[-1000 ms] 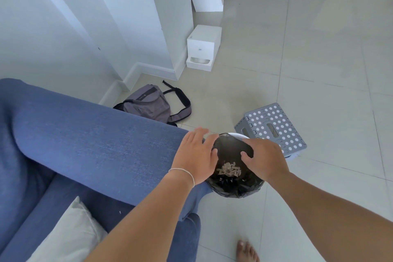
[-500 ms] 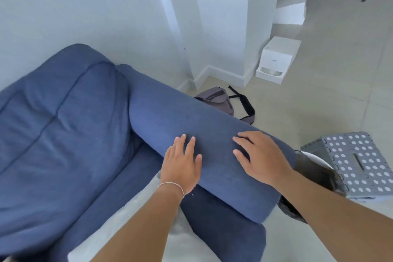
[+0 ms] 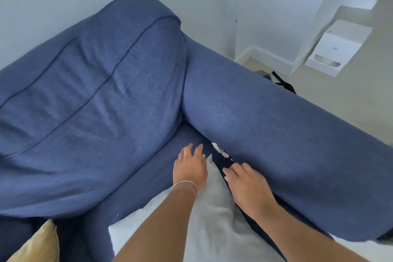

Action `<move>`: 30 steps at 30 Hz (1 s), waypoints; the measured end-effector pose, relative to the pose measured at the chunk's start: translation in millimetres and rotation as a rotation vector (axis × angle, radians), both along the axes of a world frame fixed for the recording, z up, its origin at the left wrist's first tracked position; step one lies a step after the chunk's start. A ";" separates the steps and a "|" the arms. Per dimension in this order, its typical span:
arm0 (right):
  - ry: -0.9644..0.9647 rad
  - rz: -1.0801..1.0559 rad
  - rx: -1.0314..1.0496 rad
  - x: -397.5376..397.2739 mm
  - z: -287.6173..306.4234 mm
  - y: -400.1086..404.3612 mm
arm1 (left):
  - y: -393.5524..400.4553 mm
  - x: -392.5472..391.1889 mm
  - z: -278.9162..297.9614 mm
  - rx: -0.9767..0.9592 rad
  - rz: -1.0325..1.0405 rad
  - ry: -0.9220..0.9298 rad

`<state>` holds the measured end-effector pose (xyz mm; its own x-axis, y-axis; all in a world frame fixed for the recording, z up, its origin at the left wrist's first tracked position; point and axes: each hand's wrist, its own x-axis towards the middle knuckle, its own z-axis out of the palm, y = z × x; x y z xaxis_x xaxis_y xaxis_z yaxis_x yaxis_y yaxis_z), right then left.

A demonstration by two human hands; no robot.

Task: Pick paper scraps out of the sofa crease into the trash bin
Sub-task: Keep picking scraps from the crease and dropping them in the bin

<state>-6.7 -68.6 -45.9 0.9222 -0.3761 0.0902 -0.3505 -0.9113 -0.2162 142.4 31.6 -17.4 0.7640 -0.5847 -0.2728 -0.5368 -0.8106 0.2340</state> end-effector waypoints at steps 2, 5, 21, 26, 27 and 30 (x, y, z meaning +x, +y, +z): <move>0.053 -0.178 0.012 9.4 -22.7 13.2 | -9.9 9.6 -17.9 -0.015 -0.033 0.021; 0.124 -0.448 0.123 33.7 -49.8 32.1 | -24.9 19.8 -44.0 -0.063 -0.094 0.045; -0.078 -1.548 0.469 125.4 -97.8 27.1 | -60.2 48.1 -116.6 -0.060 -0.073 0.025; -0.102 -1.661 0.603 131.0 -94.7 15.7 | -66.5 46.4 -120.0 -0.132 0.014 0.141; -0.093 -1.669 0.611 131.5 -94.4 14.5 | -66.6 46.6 -119.7 -0.144 0.025 0.150; -0.060 -1.646 0.639 130.8 -93.8 14.9 | -63.8 47.2 -118.2 -0.215 0.051 0.196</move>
